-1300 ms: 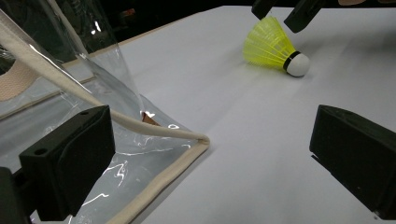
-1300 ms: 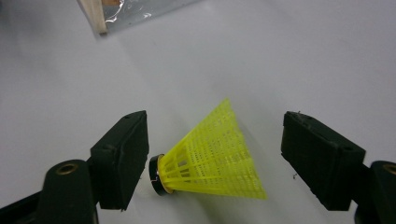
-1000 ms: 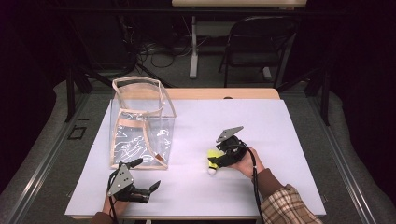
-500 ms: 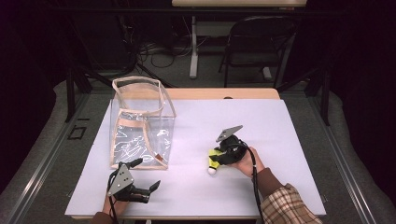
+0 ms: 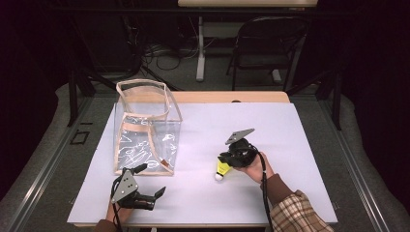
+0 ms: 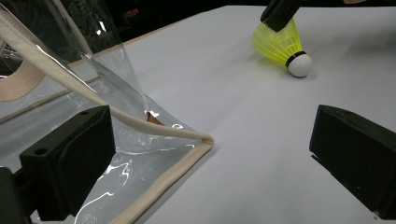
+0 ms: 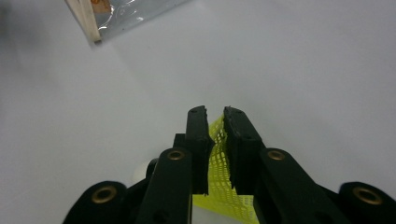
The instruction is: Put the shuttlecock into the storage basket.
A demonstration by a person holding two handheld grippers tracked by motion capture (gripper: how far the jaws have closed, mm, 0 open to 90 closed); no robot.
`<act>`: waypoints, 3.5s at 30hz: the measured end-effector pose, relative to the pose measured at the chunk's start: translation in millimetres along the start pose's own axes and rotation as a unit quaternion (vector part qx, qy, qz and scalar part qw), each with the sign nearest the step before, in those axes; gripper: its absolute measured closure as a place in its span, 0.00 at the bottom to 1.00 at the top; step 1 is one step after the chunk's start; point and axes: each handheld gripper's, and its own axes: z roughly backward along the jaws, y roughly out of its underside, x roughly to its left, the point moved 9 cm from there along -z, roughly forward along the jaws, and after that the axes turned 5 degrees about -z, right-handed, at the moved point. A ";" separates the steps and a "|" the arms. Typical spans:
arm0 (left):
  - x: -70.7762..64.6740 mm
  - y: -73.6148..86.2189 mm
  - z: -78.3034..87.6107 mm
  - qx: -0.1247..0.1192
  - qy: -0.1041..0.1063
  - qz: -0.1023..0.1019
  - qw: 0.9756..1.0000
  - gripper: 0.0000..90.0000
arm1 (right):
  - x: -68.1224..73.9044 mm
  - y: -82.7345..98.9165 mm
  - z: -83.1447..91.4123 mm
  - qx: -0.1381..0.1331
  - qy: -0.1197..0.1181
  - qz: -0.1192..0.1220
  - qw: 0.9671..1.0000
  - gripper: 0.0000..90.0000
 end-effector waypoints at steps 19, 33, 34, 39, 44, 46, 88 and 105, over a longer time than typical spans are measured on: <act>-0.2 -0.1 -0.1 0.000 0.001 0.000 1.000 0.00 | 19.6 -11.9 9.2 -0.021 -0.002 0.027 0.999 1.00; -0.1 0.0 -0.5 0.000 0.002 0.000 1.000 0.00 | 20.0 -19.5 18.1 -0.027 0.011 0.038 0.999 1.00; -0.1 0.0 -0.5 0.000 0.002 0.000 1.000 0.00 | 20.0 -19.5 18.1 -0.027 0.011 0.038 0.999 1.00; 0.1 0.0 -0.5 0.000 0.002 -0.001 1.000 0.00 | 19.6 -24.3 23.8 -0.030 0.016 0.038 0.999 1.00; 0.0 0.1 -0.6 0.000 0.002 -0.001 1.000 0.00 | 18.9 -27.6 27.5 -0.033 0.018 0.041 0.998 1.00; 0.1 0.1 -0.6 0.000 0.002 -0.001 1.000 0.00 | 18.3 -29.2 29.9 -0.033 0.020 0.042 0.998 1.00; -0.3 0.0 -0.9 0.001 0.003 -0.001 1.000 0.00 | 11.1 -60.2 54.1 -0.059 0.033 0.060 0.996 1.00; -0.4 0.1 -0.7 0.001 0.003 -0.001 1.000 0.00 | 13.2 -81.1 53.8 -0.069 0.035 0.071 0.995 1.00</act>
